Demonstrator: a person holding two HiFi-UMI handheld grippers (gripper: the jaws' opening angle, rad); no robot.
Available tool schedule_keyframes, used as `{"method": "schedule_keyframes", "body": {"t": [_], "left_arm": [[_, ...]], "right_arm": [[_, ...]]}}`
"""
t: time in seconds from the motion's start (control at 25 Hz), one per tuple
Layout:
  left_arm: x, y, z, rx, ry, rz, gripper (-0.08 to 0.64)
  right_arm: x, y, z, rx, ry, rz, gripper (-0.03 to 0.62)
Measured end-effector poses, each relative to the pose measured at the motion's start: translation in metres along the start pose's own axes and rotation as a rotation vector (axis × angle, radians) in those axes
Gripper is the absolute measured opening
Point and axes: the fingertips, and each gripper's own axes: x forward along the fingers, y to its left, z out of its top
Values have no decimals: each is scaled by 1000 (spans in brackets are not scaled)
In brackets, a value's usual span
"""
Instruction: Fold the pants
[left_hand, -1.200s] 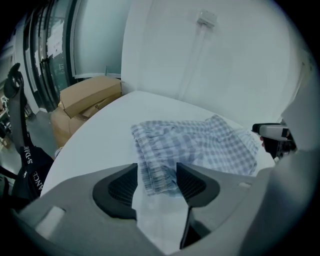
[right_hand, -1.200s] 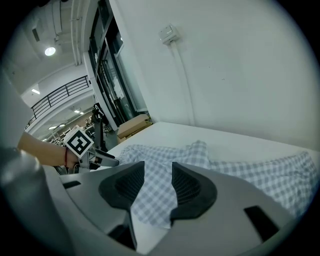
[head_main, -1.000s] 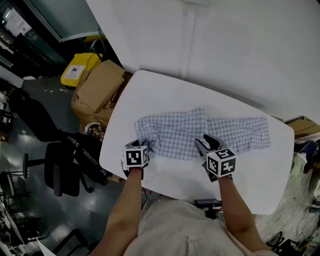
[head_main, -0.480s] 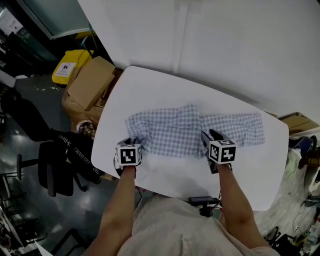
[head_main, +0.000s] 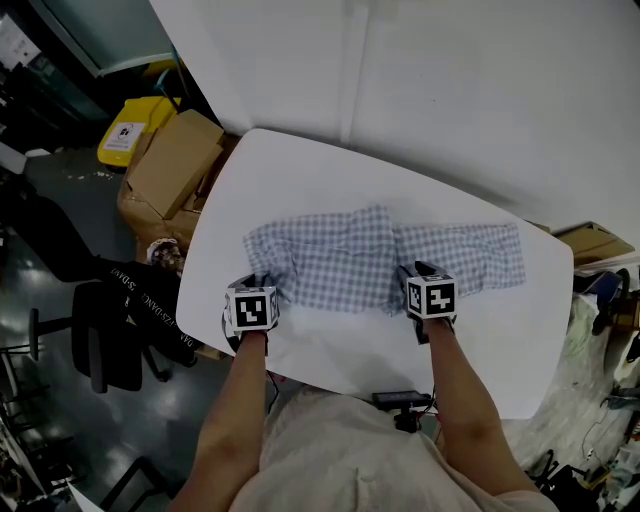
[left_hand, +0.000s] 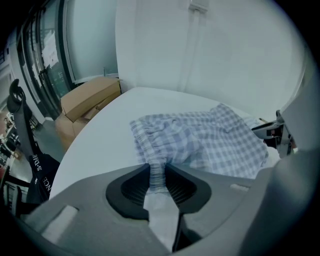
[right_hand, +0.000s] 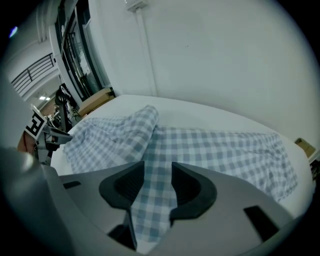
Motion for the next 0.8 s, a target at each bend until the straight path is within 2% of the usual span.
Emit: {"method": "schedule_keyframes", "body": {"t": [0.16, 0.32, 0.8], "left_arm": [[1, 0, -1, 4, 13, 12, 100], [0, -1, -1, 14, 26, 24, 100], [-9, 32, -10, 22, 63, 99, 97]], "right_arm": [[8, 1, -8, -61, 67, -24, 175], [8, 0, -7, -103, 93, -51, 176], [7, -5, -7, -41, 113, -76, 178]]}}
